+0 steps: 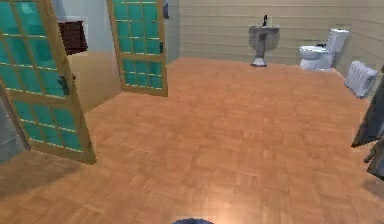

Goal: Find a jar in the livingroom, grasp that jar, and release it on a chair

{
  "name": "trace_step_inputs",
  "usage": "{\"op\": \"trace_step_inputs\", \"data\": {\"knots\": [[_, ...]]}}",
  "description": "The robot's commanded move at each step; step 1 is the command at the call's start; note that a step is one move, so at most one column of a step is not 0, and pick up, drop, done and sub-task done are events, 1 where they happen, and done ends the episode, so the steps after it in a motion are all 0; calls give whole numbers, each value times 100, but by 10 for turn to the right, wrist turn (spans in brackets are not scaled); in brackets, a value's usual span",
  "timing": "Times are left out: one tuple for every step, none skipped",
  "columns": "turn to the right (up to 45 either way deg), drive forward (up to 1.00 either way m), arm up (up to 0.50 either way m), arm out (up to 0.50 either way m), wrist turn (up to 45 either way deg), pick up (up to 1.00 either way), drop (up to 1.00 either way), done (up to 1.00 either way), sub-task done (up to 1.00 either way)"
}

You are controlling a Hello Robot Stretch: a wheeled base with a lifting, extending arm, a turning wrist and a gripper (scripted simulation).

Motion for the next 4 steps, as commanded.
{"op": "trace_step_inputs", "data": {"knots": [[0, 50, 0, 0, 0, 0, 0, 0, 0], [-150, 0, 0, 0, 0, 0, 0, 0, 0], [0, 100, 0, 0, 0, 0, 0, 0, 0], [0, 80, 0, 0, 0, 0, 0, 0, 0]]}}
